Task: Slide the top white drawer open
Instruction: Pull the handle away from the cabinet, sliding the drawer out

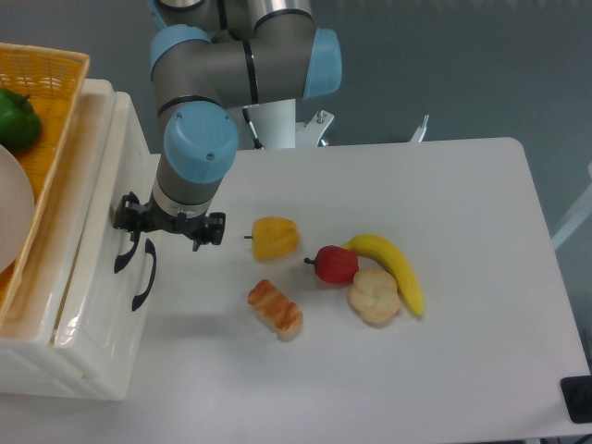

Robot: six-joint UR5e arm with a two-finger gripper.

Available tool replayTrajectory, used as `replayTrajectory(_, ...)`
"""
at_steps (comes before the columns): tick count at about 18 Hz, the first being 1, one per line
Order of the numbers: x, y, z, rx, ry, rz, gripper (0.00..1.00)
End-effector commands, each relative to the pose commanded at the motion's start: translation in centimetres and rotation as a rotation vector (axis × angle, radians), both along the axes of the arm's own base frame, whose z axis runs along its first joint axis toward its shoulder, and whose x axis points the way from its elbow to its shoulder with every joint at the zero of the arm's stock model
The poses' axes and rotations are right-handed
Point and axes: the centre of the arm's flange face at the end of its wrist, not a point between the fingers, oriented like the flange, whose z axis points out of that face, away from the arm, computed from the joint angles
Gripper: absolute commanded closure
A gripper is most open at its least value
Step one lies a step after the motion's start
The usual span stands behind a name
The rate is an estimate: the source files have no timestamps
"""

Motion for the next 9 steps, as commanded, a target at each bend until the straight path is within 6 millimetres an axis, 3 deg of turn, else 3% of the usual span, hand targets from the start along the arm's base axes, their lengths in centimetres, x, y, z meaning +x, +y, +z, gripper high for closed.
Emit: replayTrajectory(9, -0.10, -0.60, 0.88, -0.010, -0.008, 0.009, 0.00)
